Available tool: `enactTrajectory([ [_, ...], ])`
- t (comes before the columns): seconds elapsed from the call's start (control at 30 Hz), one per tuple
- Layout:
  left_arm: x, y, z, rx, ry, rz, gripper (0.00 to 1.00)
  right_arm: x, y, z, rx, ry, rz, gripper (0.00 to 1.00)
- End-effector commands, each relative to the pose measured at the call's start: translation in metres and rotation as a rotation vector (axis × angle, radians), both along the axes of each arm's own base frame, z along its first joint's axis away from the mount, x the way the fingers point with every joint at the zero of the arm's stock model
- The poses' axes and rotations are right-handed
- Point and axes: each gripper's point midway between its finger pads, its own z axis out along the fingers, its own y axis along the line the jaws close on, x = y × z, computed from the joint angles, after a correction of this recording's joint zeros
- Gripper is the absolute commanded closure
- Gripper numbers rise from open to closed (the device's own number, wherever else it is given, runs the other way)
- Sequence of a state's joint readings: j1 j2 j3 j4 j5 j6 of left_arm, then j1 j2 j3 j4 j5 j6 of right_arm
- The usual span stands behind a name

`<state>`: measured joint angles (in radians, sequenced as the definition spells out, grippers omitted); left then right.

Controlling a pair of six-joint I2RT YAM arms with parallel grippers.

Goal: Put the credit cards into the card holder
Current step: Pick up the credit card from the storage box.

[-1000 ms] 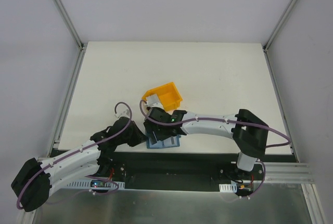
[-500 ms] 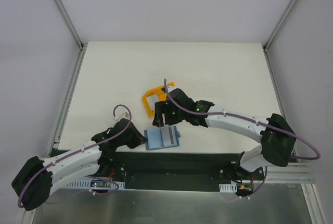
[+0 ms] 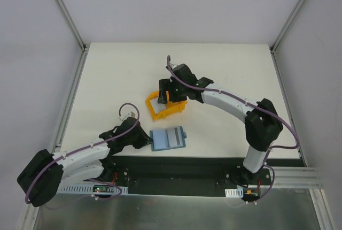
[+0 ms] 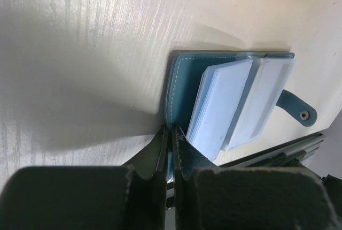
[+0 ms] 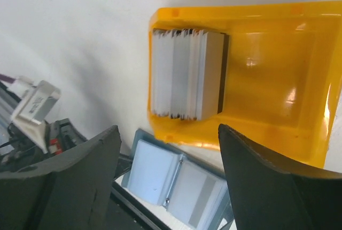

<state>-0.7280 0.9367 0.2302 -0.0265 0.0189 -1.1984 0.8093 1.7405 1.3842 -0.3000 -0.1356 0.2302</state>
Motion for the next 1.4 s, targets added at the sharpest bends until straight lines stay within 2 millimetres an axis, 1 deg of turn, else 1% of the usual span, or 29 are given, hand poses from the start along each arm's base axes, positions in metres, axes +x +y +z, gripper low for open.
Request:
enactTrajectory([
  [0.0,-0.005,0.016,-0.015,0.094,0.04,0.003,1.0,0.009,0.008,-0.008,-0.015,0.026,0.068,0.24],
  [0.17,-0.007,0.02,-0.018,0.086,0.041,0.025,1.0,0.021,0.009,-0.014,-0.01,0.043,0.064,0.23],
  [0.3,-0.007,0.017,-0.013,0.066,0.01,-0.005,1.0,0.027,0.006,-0.018,-0.011,0.051,0.053,0.23],
  [0.43,-0.006,0.017,-0.008,0.056,-0.028,-0.026,1.0,0.031,0.009,-0.023,-0.003,0.07,0.061,0.23],
  [0.47,-0.009,0.014,-0.007,0.042,-0.022,-0.044,1.0,0.032,0.01,-0.024,-0.001,0.074,0.061,0.23],
  [0.6,-0.011,0.013,-0.007,0.034,-0.026,-0.056,1.0,0.033,0.018,-0.033,0.004,0.108,0.068,0.23],
  [0.9,-0.012,0.012,-0.007,0.031,-0.011,-0.051,1.0,0.038,0.029,-0.056,0.002,0.168,0.068,0.23],
  [1.03,-0.011,0.012,-0.007,0.036,-0.01,-0.056,1.0,0.039,0.034,-0.063,0.004,0.183,0.075,0.24],
  [1.17,-0.012,0.012,-0.008,0.037,-0.003,-0.055,1.0,0.038,0.037,-0.066,0.014,0.202,0.085,0.25],
  [1.3,-0.011,0.011,-0.008,0.041,0.0,-0.06,1.0,0.036,0.04,-0.063,0.036,0.212,0.099,0.29],
  [1.37,-0.011,0.011,-0.008,0.043,0.0,-0.061,1.0,0.034,0.04,-0.06,0.04,0.212,0.106,0.32],
])
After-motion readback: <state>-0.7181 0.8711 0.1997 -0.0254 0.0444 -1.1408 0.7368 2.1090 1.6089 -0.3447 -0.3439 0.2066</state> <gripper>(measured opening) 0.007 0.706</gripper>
